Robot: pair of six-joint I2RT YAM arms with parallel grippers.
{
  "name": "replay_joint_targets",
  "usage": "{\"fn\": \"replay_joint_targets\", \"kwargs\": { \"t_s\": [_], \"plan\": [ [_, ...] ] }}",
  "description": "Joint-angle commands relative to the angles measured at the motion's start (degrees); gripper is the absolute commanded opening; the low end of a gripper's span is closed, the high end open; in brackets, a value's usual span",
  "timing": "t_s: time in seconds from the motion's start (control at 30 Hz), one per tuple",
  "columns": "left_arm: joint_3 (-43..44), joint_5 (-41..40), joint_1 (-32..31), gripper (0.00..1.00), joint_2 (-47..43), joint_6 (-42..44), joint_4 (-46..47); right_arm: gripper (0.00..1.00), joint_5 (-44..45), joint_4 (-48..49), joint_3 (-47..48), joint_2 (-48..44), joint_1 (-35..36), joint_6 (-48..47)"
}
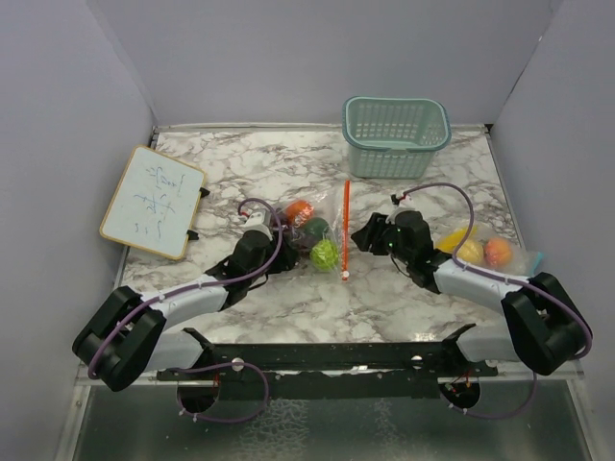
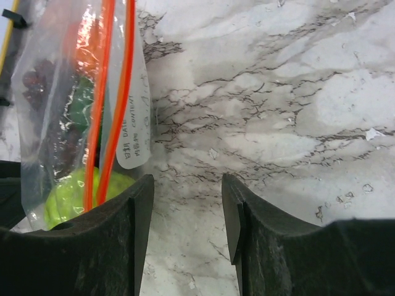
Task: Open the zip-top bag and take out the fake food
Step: Open the zipper of the food storage bag at the center of the board.
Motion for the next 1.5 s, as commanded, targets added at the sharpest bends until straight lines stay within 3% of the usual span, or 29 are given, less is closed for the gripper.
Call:
{"fn": "replay_joint_targets", "kwargs": {
  "t_s": [0.0, 0.17, 0.23, 1.03, 1.17, 1.23, 1.3, 1.47],
  "plan": [
    [-1.83, -0.12, 0.84, 0.5, -0.43, 1.52, -4.95, 0.49, -3.01, 5.59, 2.29, 0.52, -0.11, -1.41],
    [-2.51, -0.4, 0.88, 0.27, -1.36, 1.79, -5.26, 0.49, -3.45, 6.43, 1.54, -1.1, -0.12, -0.84],
    [-2.75, 0.04, 1.0, 0.23, -1.39, 1.99, -4.73, 0.49, -3.12, 6.69, 0.85, -2.01, -0.14, -0.96],
    [-4.13, 1.05, 1.81, 0.23, -4.13, 2.29, -5.65, 0.5, -10.02, 14.27, 5.36, 9.45, -0.11, -0.57],
    [-4.03, 2.37, 1.81, 0.24, -4.25, 3.46, -4.37, 0.34, -12.71, 16.0, 5.47, 10.6, -0.11, 0.2],
    [-3.07, 3.05, 1.72, 0.26, -4.98, 4.6, -4.48, 0.19, -14.21, 16.76, 5.41, 10.41, -0.08, -0.1],
    [-2.04, 3.07, 1.72, 0.3, -6.42, 5.52, -5.49, 0.11, -15.41, 16.61, 5.51, 9.8, -0.16, -0.09],
    [3.39, 2.66, 0.91, 0.54, -9.97, 7.41, -9.34, 0.01, -18.67, 16.49, 5.23, 5.65, -0.09, 0.57]
  ]
}}
